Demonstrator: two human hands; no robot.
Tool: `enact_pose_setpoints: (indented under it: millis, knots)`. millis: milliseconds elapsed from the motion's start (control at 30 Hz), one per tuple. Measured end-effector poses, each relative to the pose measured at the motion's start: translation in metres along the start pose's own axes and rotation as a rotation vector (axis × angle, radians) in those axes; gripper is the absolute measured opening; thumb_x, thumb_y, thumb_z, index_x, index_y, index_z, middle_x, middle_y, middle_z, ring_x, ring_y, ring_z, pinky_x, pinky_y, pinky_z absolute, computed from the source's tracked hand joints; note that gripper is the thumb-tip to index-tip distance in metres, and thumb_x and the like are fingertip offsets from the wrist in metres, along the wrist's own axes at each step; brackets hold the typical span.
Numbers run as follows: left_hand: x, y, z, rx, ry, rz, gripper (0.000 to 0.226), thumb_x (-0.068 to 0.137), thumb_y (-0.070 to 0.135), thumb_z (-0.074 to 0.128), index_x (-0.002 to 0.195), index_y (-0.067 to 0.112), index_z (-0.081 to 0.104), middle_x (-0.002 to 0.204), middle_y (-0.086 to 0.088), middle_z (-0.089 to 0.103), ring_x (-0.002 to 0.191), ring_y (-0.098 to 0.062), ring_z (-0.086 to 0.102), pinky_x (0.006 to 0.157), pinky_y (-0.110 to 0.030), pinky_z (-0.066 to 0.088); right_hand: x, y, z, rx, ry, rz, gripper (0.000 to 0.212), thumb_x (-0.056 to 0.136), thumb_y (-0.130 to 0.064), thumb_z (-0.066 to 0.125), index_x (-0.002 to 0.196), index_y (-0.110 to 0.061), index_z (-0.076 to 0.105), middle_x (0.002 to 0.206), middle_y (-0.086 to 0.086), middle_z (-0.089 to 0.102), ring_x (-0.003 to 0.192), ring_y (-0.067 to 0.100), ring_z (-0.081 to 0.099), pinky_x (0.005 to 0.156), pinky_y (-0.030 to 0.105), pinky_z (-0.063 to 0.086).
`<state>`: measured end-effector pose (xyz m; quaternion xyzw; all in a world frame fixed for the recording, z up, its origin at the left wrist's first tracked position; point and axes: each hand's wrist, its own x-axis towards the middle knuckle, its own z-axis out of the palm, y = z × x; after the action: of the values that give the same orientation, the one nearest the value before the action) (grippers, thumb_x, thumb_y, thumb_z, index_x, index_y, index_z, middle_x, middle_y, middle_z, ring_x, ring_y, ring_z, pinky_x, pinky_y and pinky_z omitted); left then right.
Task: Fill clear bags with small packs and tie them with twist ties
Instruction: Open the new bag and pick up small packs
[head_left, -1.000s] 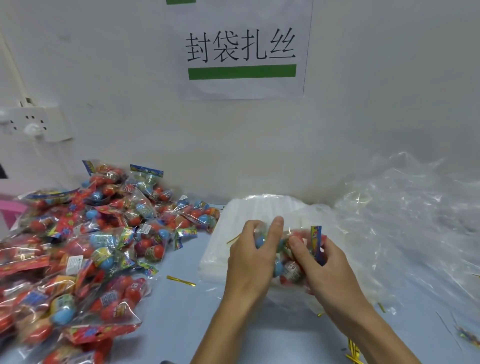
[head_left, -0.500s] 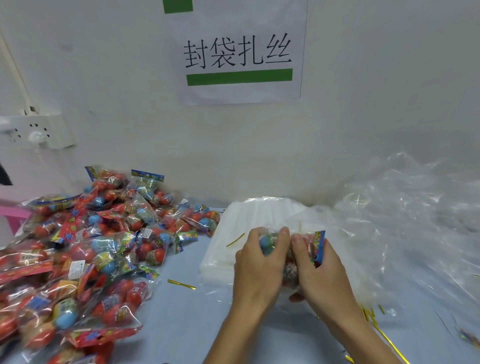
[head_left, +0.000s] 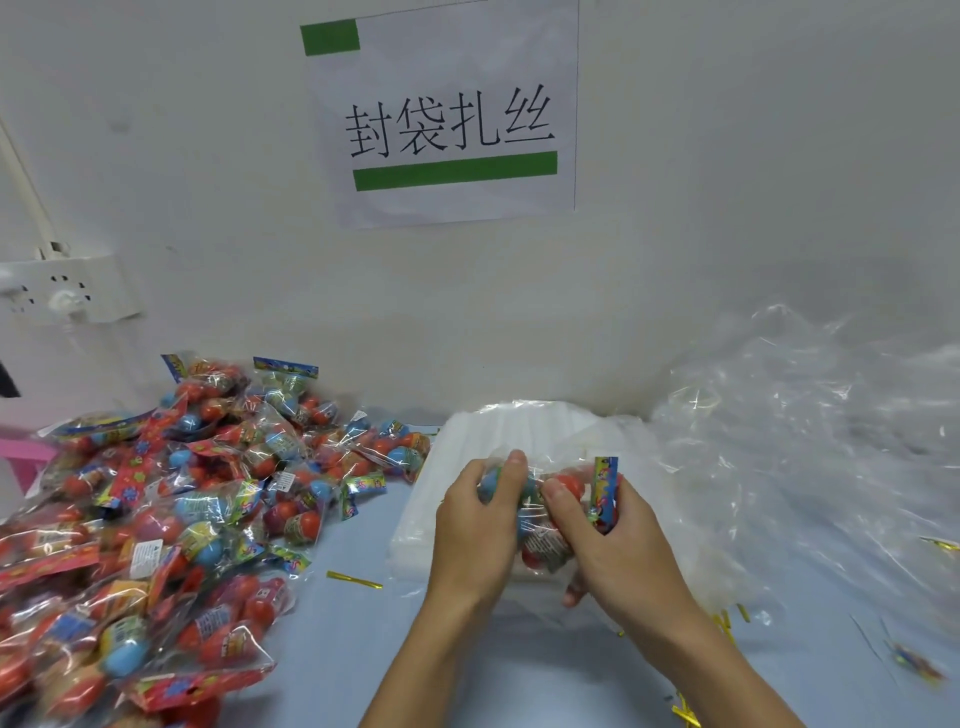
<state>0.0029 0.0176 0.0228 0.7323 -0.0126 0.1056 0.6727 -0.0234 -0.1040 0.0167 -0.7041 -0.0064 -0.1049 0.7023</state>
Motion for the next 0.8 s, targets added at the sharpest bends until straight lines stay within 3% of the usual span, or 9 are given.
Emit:
enact_pose_setpoints:
  millis: [100,200,267,367,467,567,633,733,800]
  knots:
    - [-0.001,0.002,-0.001,-0.044,-0.056,-0.085,0.034,0.095,0.048,0.055,0.087,0.016,0.064,0.065,0.007,0.065,0.055,-0.008,0.061,0.043,-0.019,0.041,-0.001,-0.002,-0.003,0.008,-0.022,0.012,0.021,0.091,-0.033,0.071,0.102,-0.016,0.064,0.08,0.001,0.073,0.063,0.017,0.072,0.04,0.029,0.049]
    - [-0.002,0.002,-0.002,-0.092,-0.097,-0.171,0.032,0.095,0.044,0.055,0.099,0.015,0.068,0.089,-0.004,0.074,0.077,-0.017,0.072,0.056,-0.028,0.053,-0.001,-0.001,-0.005,-0.036,-0.033,0.012,0.018,0.092,-0.033,0.07,0.102,-0.019,0.064,0.08,-0.003,0.072,0.059,0.011,0.068,0.04,0.028,0.049]
    - [-0.004,0.003,-0.001,-0.132,-0.116,-0.198,0.034,0.095,0.042,0.055,0.101,0.013,0.07,0.094,-0.007,0.075,0.082,-0.019,0.073,0.063,-0.031,0.056,-0.001,0.001,-0.006,-0.082,-0.056,0.017,0.014,0.092,-0.033,0.069,0.102,-0.023,0.063,0.08,-0.007,0.072,0.061,0.008,0.068,0.041,0.027,0.05]
    - [-0.007,0.001,0.007,-0.003,0.016,-0.079,0.042,0.096,0.047,0.052,0.091,0.01,0.069,0.086,-0.004,0.074,0.083,-0.019,0.071,0.069,-0.03,0.056,-0.001,0.001,-0.004,-0.074,-0.087,0.052,0.016,0.093,-0.037,0.065,0.1,-0.024,0.061,0.082,-0.002,0.072,0.066,0.014,0.073,0.043,0.029,0.051]
    - [-0.01,0.001,0.012,0.146,0.139,0.032,0.046,0.095,0.049,0.048,0.079,0.01,0.065,0.075,-0.003,0.07,0.08,-0.024,0.067,0.077,-0.042,0.055,-0.003,0.001,0.0,-0.076,-0.095,0.056,0.027,0.089,-0.049,0.067,0.098,-0.024,0.06,0.082,0.0,0.073,0.065,0.017,0.074,0.043,0.03,0.052]
    - [-0.007,0.001,0.009,0.156,0.138,0.044,0.048,0.099,0.047,0.045,0.077,0.009,0.066,0.071,-0.002,0.069,0.079,-0.026,0.066,0.076,-0.043,0.054,-0.002,0.002,0.0,-0.099,-0.026,0.004,0.026,0.086,-0.048,0.073,0.096,-0.027,0.063,0.081,-0.006,0.074,0.067,0.015,0.073,0.048,0.033,0.055]
    - [-0.006,0.0,0.007,0.067,0.116,0.02,0.055,0.102,0.046,0.04,0.081,0.003,0.068,0.078,-0.011,0.071,0.082,-0.034,0.067,0.077,-0.047,0.056,-0.001,0.002,0.0,-0.115,-0.003,-0.051,0.023,0.086,-0.046,0.074,0.094,-0.028,0.064,0.08,-0.007,0.074,0.069,0.013,0.073,0.054,0.032,0.055]
    - [-0.007,0.004,0.003,-0.234,0.113,-0.125,0.056,0.104,0.048,0.034,0.084,0.016,0.076,0.082,-0.009,0.076,0.076,-0.027,0.074,0.06,-0.04,0.06,-0.002,-0.005,-0.002,-0.086,0.025,-0.149,0.023,0.085,-0.041,0.078,0.09,-0.024,0.062,0.076,-0.004,0.073,0.062,0.012,0.07,0.049,0.023,0.049]
    - [-0.008,0.007,0.001,-0.292,0.132,-0.133,0.049,0.105,0.044,0.033,0.091,0.019,0.073,0.084,-0.009,0.075,0.075,-0.026,0.074,0.053,-0.04,0.059,-0.002,-0.016,-0.006,-0.019,0.067,-0.195,0.024,0.085,-0.037,0.079,0.092,-0.02,0.064,0.077,0.0,0.073,0.061,0.016,0.07,0.047,0.026,0.048]
